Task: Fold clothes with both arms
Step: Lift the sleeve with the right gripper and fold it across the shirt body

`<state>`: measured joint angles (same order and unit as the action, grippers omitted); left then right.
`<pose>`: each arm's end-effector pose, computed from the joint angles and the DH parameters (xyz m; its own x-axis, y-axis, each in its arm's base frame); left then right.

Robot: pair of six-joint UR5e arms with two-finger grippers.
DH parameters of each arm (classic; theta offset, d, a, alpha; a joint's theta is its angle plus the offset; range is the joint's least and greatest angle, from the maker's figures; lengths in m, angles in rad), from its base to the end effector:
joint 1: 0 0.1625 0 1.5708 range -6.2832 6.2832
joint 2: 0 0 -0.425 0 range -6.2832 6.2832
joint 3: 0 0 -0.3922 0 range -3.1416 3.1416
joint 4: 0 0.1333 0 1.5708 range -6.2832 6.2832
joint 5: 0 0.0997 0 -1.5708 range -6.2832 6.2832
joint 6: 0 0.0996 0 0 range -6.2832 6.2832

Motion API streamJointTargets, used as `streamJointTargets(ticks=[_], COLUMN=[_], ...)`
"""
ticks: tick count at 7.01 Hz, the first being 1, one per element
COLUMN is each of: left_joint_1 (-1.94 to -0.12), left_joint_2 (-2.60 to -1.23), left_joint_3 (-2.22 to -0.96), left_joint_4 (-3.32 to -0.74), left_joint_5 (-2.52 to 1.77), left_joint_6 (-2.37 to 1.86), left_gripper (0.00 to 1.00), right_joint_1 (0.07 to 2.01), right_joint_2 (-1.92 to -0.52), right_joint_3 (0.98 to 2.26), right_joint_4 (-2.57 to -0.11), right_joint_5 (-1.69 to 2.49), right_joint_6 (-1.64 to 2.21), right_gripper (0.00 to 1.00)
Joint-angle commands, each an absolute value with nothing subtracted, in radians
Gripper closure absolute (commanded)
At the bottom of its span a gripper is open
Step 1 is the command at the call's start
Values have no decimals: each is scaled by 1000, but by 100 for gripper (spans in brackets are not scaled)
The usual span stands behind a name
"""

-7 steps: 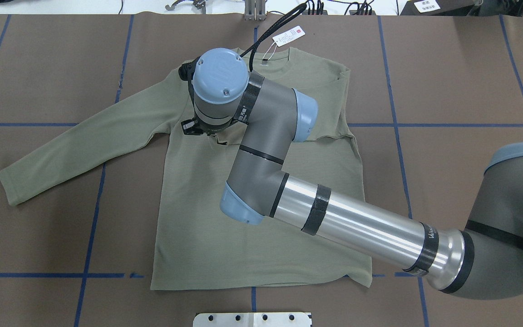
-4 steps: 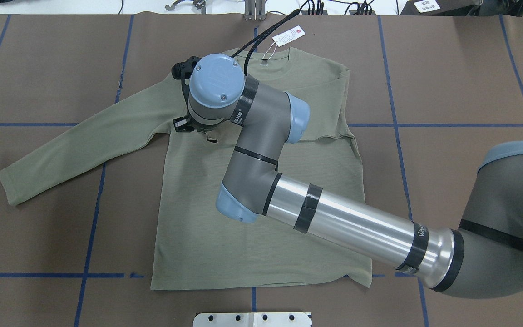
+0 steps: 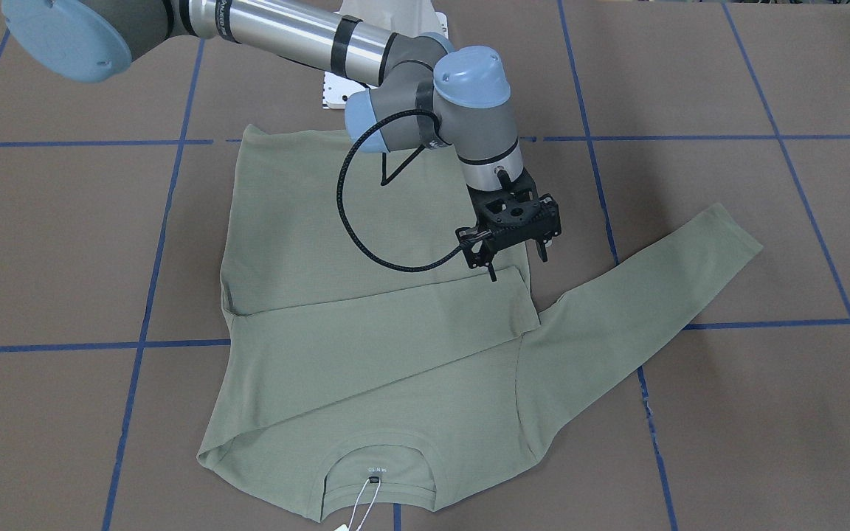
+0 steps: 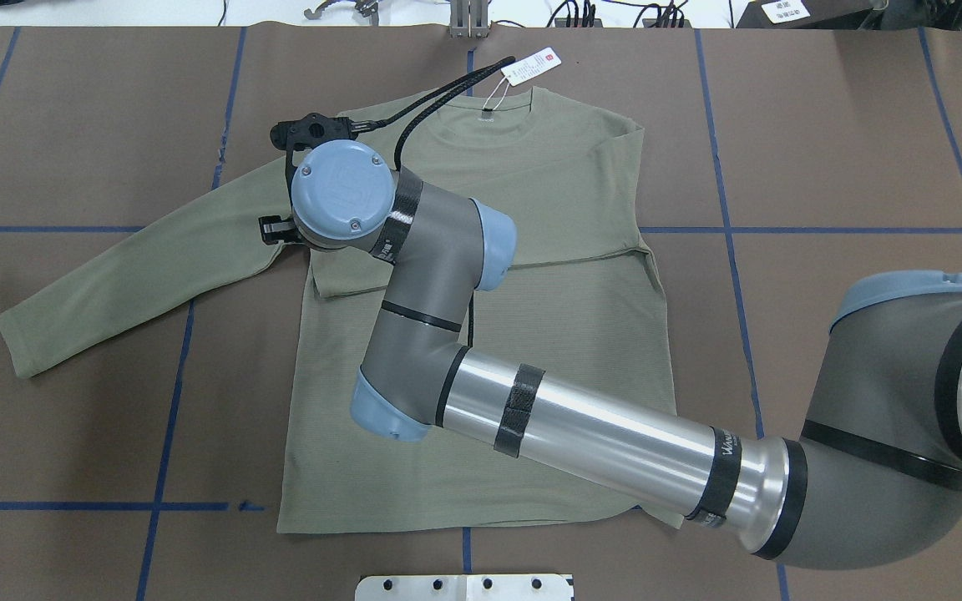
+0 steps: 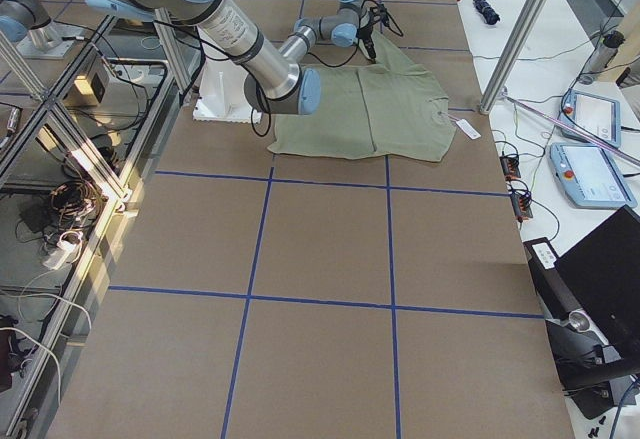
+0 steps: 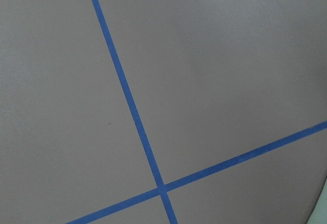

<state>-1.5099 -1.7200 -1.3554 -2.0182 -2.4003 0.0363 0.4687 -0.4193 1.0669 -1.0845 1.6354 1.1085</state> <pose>-0.0249 -0.5747 0.6341 0.6548 0.3484 -0.6707 -0.0803 0.9145 0.3966 -0.6861 -0.4896 0.0506 0.5157 -0.2378 0.8231 -0.1884 0.9057 0.3797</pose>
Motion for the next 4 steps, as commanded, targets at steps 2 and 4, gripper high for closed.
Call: streamJointTargets(ticks=[2, 4], left_joint_1=[-1420, -1271], left_joint_2=[-1686, -1571], left_joint_3=[-1365, -1367], left_joint_4=[-2197, -2568], left_joint_5=[-2390, -2281], left_joint_6=[-290, -667], left_gripper=[0, 0], right_joint_1=[517, 599], right_joint_2=[-439, -576], right_joint_3=[1158, 1376], right_joint_4=[-1349, -1588], right_joint_5=[1771, 1870], right_joint_6=[1146, 1147], right_gripper=[1, 1])
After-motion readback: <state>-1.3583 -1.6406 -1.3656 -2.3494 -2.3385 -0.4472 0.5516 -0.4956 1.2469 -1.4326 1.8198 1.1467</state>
